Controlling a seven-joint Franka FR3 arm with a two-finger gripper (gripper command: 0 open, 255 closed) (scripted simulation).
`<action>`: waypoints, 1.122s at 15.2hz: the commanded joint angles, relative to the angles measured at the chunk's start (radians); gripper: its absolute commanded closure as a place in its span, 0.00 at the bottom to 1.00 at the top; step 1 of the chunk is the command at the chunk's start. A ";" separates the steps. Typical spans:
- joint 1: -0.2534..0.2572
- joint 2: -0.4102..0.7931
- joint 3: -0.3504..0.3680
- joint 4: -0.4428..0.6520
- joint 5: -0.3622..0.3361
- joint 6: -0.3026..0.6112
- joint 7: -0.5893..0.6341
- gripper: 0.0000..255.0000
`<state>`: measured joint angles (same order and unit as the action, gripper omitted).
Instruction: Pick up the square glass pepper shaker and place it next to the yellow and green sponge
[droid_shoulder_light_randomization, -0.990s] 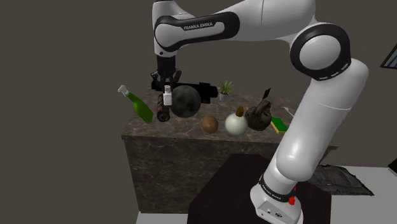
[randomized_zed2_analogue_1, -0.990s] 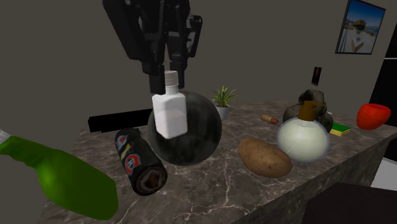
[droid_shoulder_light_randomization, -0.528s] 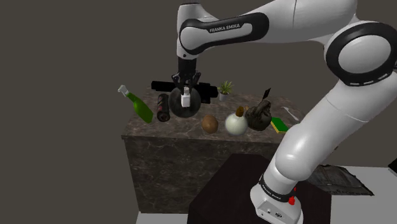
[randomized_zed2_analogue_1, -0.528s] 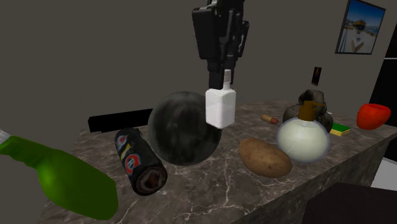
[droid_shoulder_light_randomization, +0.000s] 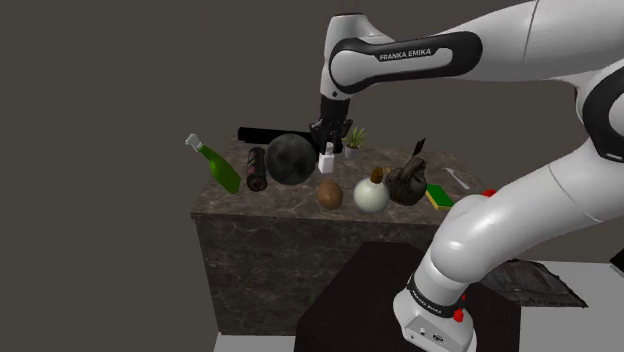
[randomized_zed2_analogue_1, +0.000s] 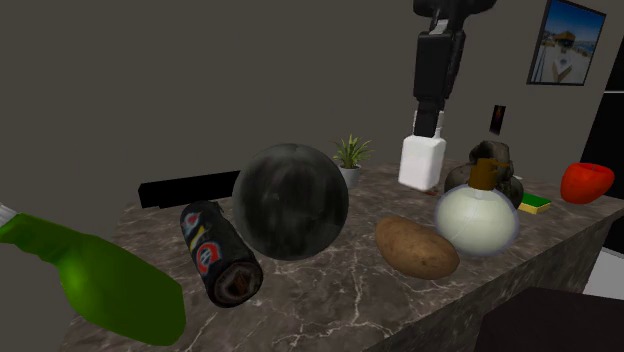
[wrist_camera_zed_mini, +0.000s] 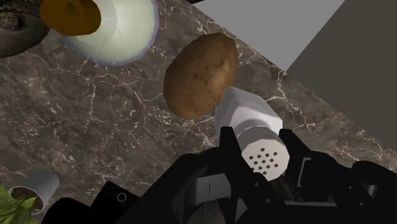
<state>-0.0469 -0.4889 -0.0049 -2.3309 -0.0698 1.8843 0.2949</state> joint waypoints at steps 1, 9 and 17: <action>-0.015 -0.058 -0.028 -0.037 -0.013 -0.018 -0.038 1.00; -0.089 -0.293 -0.142 -0.189 -0.092 -0.089 -0.181 1.00; -0.193 -0.482 -0.281 -0.265 -0.212 -0.181 -0.352 1.00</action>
<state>-0.2287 -0.9561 -0.2705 -2.5956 -0.2679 1.7160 -0.0357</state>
